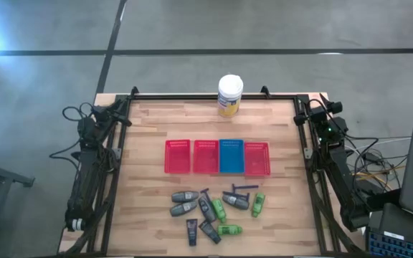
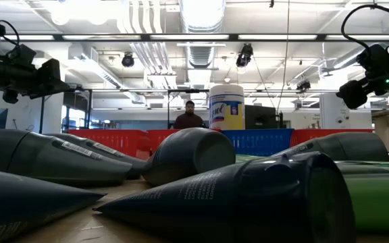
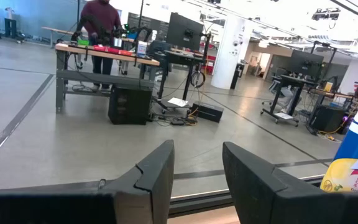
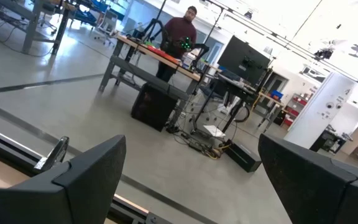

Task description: Pick & Place Travel size toiletries

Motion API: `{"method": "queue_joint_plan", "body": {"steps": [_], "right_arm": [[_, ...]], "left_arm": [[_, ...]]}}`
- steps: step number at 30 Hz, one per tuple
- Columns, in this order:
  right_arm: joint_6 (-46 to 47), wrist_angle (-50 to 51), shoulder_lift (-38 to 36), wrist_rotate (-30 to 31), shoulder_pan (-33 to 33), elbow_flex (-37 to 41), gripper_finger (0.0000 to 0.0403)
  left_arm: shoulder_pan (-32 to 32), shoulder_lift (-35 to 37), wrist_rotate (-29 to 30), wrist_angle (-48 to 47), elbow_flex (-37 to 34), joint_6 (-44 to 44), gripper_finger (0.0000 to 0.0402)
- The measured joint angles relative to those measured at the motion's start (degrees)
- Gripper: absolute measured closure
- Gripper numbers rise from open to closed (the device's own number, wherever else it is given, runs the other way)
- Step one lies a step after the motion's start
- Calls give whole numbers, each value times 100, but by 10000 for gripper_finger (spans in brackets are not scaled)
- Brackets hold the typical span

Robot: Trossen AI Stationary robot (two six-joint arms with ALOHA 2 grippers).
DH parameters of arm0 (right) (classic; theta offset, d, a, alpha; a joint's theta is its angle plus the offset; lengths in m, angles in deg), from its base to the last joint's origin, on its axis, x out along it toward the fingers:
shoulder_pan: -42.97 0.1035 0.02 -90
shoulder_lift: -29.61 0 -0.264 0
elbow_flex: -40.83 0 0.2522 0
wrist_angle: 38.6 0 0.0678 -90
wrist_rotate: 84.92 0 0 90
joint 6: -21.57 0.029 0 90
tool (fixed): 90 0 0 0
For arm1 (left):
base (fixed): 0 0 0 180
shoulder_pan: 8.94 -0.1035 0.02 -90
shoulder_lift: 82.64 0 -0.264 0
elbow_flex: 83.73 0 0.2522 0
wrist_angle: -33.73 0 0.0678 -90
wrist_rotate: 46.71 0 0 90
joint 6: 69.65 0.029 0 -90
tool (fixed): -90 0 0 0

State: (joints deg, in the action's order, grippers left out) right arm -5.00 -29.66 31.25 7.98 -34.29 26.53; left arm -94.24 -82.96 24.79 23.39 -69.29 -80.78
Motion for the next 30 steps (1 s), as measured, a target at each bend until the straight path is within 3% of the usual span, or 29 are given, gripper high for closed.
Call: {"method": "queue_joint_plan", "body": {"steps": [16, 18, 21, 23, 25, 27, 30], "right_arm": [[0, -2, -1, 2, -2, 0, 39], [335, -7, 1, -54, -1, 0, 39], [2160, -49, 2, -385, 0, 0, 39], [4161, -42, -10, -545, 0, 0, 39], [6490, 30, 9, -900, 0, -2, 39], [8245, 171, 48, -1443, 0, -2, 39], [8688, 101, 84, -2499, 2, -2, 39]], "left_arm": [[0, 0, 0, -2, 0, 0, 259], [0, 1, 0, 0, 0, 0, 259], [0, 2, 0, 0, -2, 0, 259], [0, 0, -2, 0, -2, 0, 259], [0, 0, -2, 0, -1, -1, 259], [0, 2, 0, -1, -1, 0, 259], [0, 1, -1, -1, 0, 0, 259]]}}
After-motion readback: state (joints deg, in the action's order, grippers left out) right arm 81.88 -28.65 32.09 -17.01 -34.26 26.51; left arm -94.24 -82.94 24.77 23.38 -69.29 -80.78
